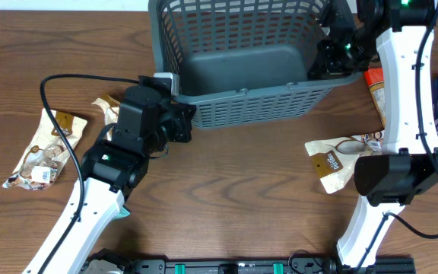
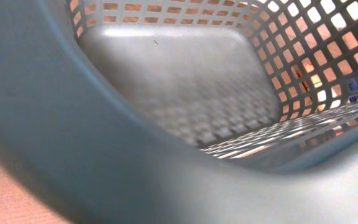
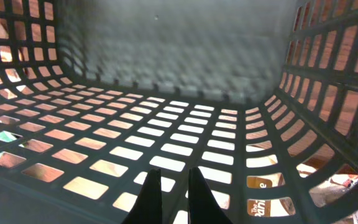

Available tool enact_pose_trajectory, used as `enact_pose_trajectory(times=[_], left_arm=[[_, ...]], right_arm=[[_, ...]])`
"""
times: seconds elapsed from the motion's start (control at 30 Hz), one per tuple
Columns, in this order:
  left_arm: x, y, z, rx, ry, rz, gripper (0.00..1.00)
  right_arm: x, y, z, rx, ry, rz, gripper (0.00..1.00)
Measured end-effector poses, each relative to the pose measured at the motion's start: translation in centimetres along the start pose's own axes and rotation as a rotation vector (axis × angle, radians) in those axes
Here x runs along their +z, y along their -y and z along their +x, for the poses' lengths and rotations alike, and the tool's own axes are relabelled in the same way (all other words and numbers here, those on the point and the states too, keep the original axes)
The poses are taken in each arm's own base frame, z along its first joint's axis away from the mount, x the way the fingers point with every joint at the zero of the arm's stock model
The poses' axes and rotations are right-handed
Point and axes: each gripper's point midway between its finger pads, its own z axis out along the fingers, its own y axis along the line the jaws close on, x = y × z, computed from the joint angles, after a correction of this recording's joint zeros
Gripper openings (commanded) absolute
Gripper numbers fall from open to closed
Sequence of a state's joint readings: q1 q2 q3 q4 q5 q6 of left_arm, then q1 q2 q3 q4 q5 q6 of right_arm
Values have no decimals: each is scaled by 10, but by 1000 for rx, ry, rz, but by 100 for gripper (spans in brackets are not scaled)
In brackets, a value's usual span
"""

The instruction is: Pack container

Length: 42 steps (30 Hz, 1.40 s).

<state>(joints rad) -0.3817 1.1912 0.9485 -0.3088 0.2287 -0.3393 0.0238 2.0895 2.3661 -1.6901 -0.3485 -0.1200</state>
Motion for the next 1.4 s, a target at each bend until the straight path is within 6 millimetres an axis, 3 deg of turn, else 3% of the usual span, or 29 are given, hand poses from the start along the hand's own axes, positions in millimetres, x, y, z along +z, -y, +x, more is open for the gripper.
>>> enact_pose_trajectory(times=[0.4,0.97,1.4], left_arm=[[-1,-11,-6,-15,17,-22,6],[-2,-9,-12,-7,42,-13,6],[-3,-18,-19,-22,63,-32,6]], right_arm=[[-30,-7,6,-15,67,35,1],[-30,-6,6,1,68,38,1],[-30,-7,6,0,67,39,1]])
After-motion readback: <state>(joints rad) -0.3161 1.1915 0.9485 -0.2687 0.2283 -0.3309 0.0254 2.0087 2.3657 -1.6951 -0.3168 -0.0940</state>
